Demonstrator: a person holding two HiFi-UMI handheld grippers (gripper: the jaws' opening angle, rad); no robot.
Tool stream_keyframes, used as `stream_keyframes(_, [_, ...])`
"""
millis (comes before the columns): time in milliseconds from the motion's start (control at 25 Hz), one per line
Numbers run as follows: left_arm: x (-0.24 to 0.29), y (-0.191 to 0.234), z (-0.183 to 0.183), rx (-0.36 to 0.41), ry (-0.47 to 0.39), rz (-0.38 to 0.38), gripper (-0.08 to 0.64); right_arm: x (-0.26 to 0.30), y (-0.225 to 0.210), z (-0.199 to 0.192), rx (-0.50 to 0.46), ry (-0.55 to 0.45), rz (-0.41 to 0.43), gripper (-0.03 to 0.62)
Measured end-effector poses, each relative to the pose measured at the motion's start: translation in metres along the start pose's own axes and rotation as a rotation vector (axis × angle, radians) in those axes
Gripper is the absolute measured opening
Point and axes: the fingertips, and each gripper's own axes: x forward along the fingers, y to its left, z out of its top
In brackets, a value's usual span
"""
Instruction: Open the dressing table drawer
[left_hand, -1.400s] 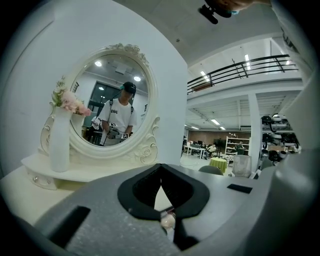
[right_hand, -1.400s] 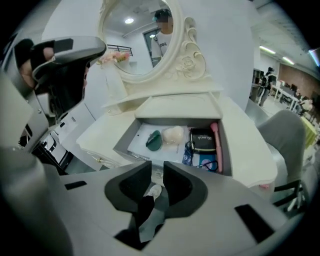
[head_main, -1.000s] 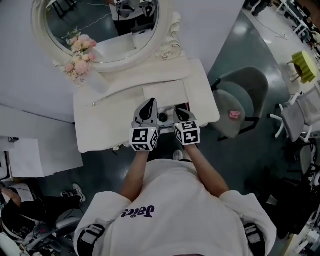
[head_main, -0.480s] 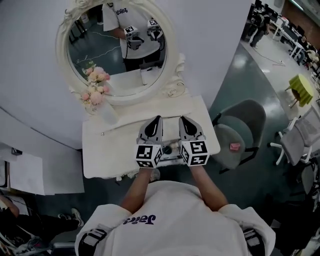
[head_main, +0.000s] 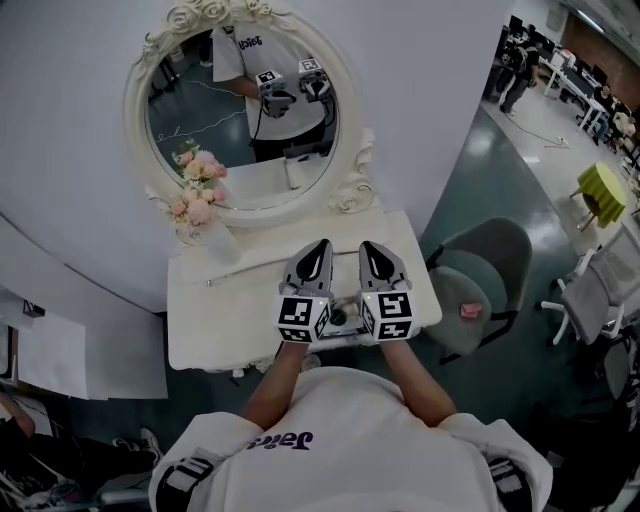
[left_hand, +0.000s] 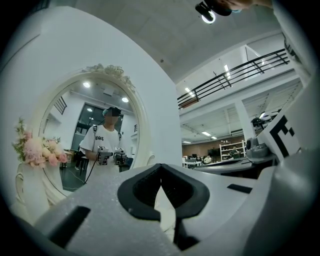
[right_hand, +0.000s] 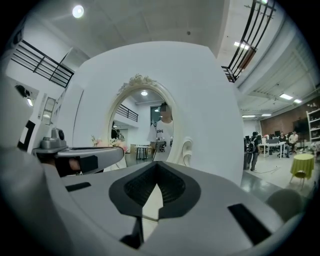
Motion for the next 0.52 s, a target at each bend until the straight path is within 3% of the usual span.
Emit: stream_keyframes(520, [0.0024,-0.0047,-0.0069,-0.012,0.016,0.009,0.014,-0.0027,-0.0078,-0.0066,0.01,0.019,0.0,0.008])
